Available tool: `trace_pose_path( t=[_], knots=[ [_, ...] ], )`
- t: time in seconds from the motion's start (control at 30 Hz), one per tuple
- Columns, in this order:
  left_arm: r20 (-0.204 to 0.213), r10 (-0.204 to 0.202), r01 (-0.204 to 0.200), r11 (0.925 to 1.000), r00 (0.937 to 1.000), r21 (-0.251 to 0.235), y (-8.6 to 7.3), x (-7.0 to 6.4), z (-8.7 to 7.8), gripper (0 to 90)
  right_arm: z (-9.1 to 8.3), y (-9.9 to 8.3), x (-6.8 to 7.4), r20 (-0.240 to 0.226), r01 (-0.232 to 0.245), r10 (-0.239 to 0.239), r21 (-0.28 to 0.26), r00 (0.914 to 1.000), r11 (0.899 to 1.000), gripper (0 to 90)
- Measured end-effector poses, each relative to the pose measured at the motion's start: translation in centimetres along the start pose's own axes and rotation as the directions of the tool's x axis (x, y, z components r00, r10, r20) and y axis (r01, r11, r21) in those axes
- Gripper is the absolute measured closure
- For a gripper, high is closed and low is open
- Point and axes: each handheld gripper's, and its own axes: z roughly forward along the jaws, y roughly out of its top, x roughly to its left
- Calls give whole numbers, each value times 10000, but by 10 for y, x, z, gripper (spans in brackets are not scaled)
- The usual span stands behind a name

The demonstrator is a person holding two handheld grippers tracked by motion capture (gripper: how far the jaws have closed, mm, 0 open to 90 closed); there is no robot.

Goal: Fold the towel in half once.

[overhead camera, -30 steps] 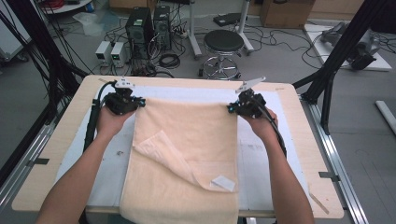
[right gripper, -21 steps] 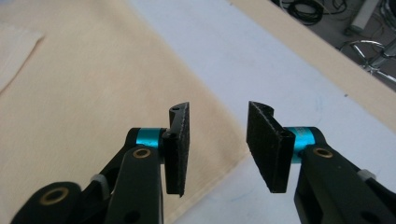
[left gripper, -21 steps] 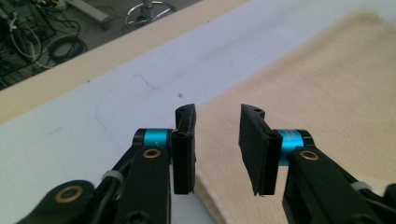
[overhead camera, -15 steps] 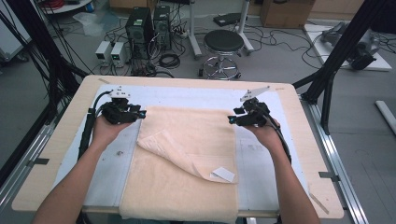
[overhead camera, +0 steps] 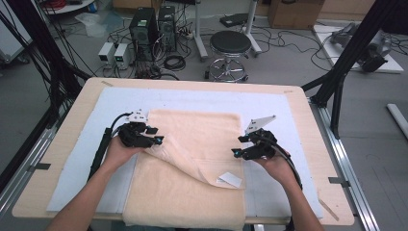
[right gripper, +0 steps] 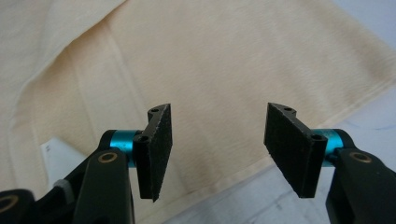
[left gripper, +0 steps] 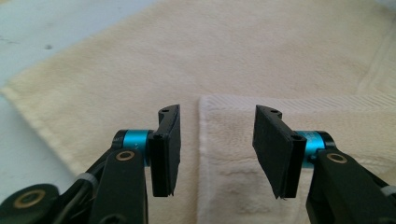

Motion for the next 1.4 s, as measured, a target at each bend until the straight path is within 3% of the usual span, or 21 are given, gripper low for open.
trace_pose_path(
  t=[0.07, 0.2, 0.27, 0.37, 0.47, 0.57, 0.73, 1.0, 1.1, 1.17, 1.3, 1.4],
  knots=[
    [220, 61, -65, 9998, 9997, 176, -1, -1, 6, 510, -1, -4, 6, -67, 125, -126, -190, 9999, 9997, 437],
    [238, 28, -46, 9972, 9997, 750, -5, -3, 18, 511, 1, -13, 14, -239, 175, -181, -241, 9996, 9996, 439],
    [283, 157, -183, 9954, 9995, 939, -8, -5, 20, 562, 2, -19, 17, -405, 157, -165, -193, 9990, 9997, 439],
    [261, 344, -364, 9963, 9991, 779, -9, -10, 17, 753, 5, -28, 23, -460, 203, -202, 20, 9987, 9998, 439],
    [113, 510, -515, 9972, 9986, 541, -7, -14, 8, 813, 4, -34, 26, -577, 99, -103, -62, 9983, 9999, 439],
    [22, 289, -289, 9996, 9996, 20, -10, -17, -7, 819, 4, -36, 32, -845, 243, -261, -222, 9961, 9995, 437],
    [-85, 335, -337, 9991, 9994, -255, -23, -24, -27, 822, 4, -38, 46, -1347, 661, -683, -214, 9885, 9976, 434],
    [397, 697, -680, 9968, 9968, -423, -57, -47, -50, 825, 12, -47, 56, -1839, 855, -826, 78, 9795, 9963, 448],
    [688, 858, -844, 9962, 9939, -230, -65, -52, -55, 794, 11, -48, 56, -1841, 835, -817, 17, 9795, 9965, 456],
    [830, 870, -862, 9962, 9927, -135, -66, -55, -58, 674, 10, -48, 56, -1800, 856, -837, 26, 9801, 9963, 471],
    [1045, 938, -880, 9944, 9901, -583, -64, -58, -72, 522, 7, -48, 54, -1616, 881, -886, -101, 9829, 9961, 485],
    [966, 949, -868, 9926, 9908, -851, -63, -59, -80, 495, 6, -49, 52, -1561, 904, -914, -132, 9835, 9958, 490]
  ],
)
